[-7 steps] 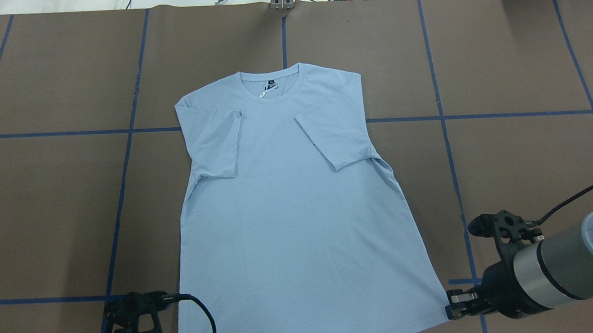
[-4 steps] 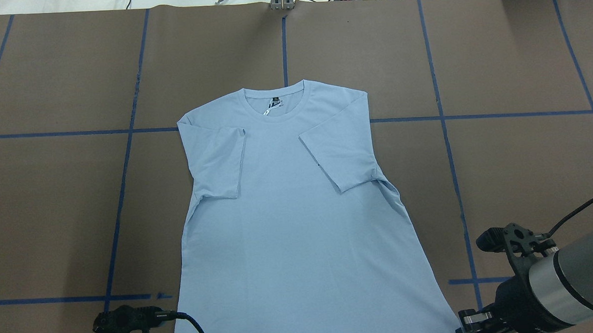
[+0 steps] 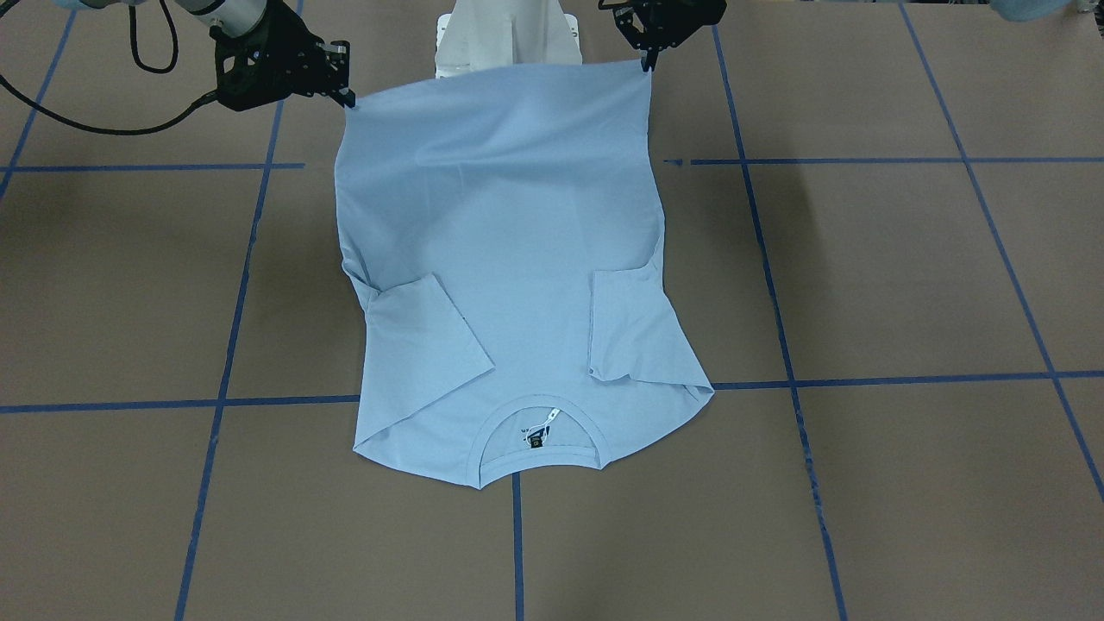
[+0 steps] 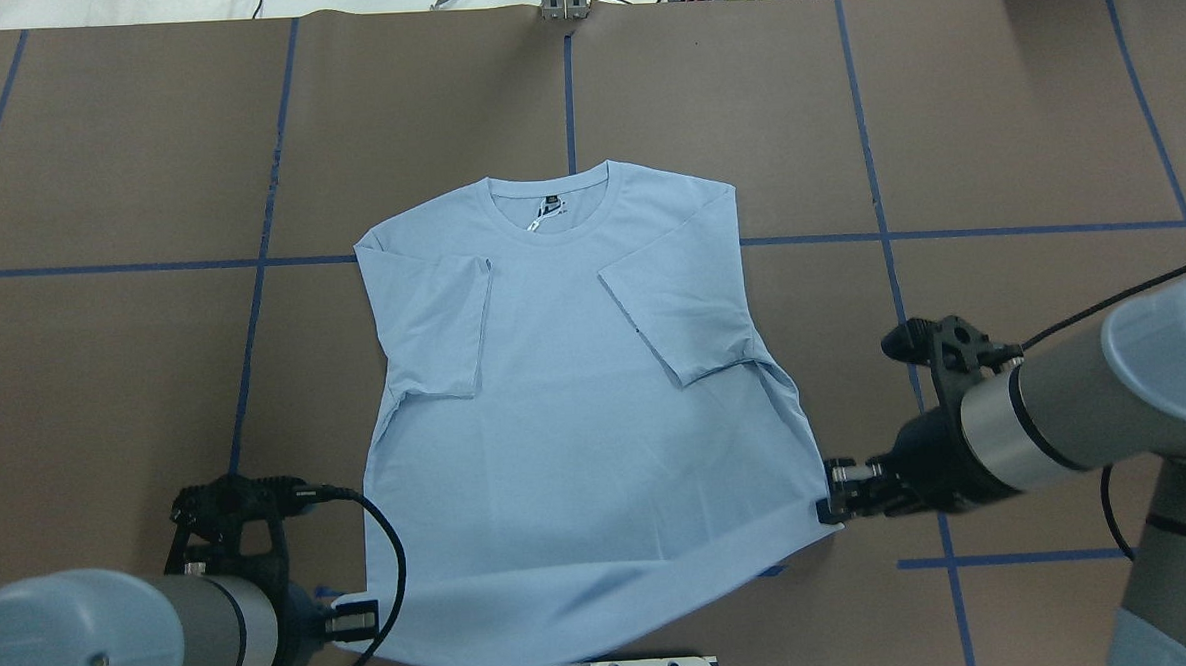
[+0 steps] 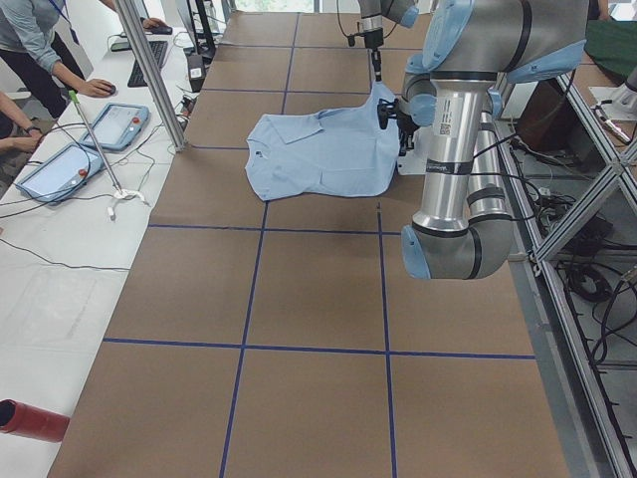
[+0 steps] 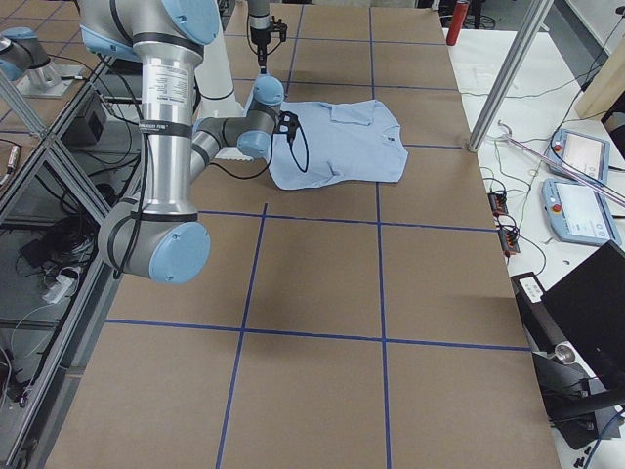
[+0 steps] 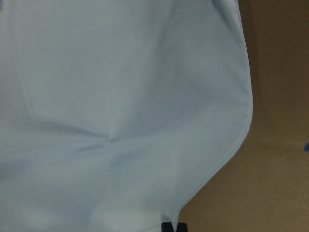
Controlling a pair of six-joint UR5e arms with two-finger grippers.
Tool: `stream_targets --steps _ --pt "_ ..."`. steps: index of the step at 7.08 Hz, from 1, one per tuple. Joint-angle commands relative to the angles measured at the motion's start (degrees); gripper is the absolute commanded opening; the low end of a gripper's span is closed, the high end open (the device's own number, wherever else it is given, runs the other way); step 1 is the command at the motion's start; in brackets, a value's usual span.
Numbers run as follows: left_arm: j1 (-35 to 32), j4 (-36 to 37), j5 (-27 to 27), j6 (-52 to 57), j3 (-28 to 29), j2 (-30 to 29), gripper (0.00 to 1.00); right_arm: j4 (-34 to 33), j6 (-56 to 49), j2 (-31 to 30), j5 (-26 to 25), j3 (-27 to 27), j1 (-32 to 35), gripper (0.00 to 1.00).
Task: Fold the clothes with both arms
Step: 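Carry the hem with both grippers over the shirt toward the collar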
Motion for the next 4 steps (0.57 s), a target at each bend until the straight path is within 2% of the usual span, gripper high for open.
stream_targets --steps 1,3,4 --pt "-4.9 -0.2 0.0 3.7 2.7 -0.1 0.0 0.0 -2.9 4.6 0.2 -5.9 10.0 0.0" --pt "-9.3 -0.4 -0.9 6.3 4.8 -1.5 0.0 0.0 -3.9 10.9 0.1 -12.9 12.8 0.0" --pt "-12.8 -0.5 -2.0 8.2 8.2 -4.8 0.0 0.0 -3.9 14.2 -0.1 -15.8 13.3 0.0"
